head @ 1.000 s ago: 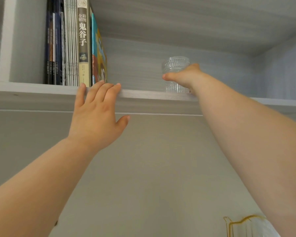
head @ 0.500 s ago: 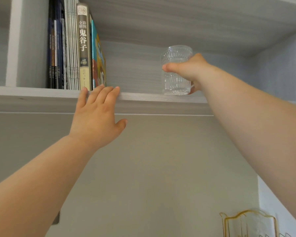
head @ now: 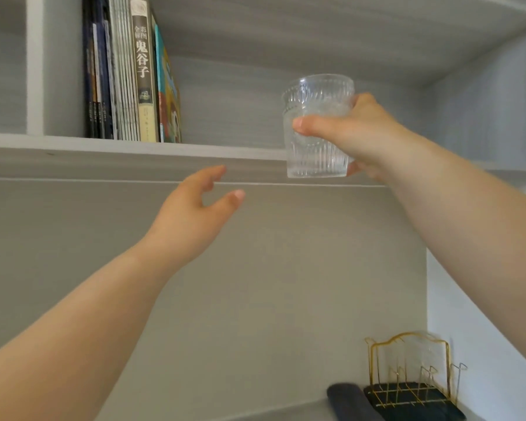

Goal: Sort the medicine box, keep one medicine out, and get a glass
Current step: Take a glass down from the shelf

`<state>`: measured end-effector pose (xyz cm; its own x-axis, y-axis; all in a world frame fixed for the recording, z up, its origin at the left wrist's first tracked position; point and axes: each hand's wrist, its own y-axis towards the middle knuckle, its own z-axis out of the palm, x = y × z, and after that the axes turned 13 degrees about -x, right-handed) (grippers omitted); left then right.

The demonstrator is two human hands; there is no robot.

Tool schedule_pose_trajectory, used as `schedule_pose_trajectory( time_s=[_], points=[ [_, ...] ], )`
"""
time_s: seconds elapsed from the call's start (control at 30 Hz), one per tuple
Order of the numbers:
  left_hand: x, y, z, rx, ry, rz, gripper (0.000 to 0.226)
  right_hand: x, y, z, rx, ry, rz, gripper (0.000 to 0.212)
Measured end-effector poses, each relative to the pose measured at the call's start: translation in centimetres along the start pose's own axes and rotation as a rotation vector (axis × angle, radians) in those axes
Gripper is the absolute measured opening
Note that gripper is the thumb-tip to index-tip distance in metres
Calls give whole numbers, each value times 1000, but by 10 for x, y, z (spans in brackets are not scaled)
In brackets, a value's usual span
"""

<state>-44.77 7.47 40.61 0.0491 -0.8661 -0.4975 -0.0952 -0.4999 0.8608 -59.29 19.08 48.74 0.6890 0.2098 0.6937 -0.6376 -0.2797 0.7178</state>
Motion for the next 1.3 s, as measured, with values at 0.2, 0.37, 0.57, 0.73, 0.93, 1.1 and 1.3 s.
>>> schedule_pose_trajectory(
  time_s=[0.2,0.37,0.57,0.73,0.93,1.1,1.3],
  points=[
    [-24,-39,5,171,-366,-298,58,-36,-64,-21,85,73,33,72],
    [-34,-89,8,372,-352,-371,94,-73,-127,-32,155,54,59,87],
    [-20,-155,11,486,-391,-451,37,-118,-202,-34,238,5,150,74],
    [13,-209,10,477,-407,-538,32,-164,-260,-31,307,12,244,88],
    [58,-274,4,584,-276,-624,47,-218,-325,-25,448,-98,300,92],
    [90,-311,7,599,-217,-732,51,-251,-357,-11,546,-90,376,93],
    [126,-331,9,624,-167,-821,55,-281,-374,6,679,-18,479,85]
  ],
)
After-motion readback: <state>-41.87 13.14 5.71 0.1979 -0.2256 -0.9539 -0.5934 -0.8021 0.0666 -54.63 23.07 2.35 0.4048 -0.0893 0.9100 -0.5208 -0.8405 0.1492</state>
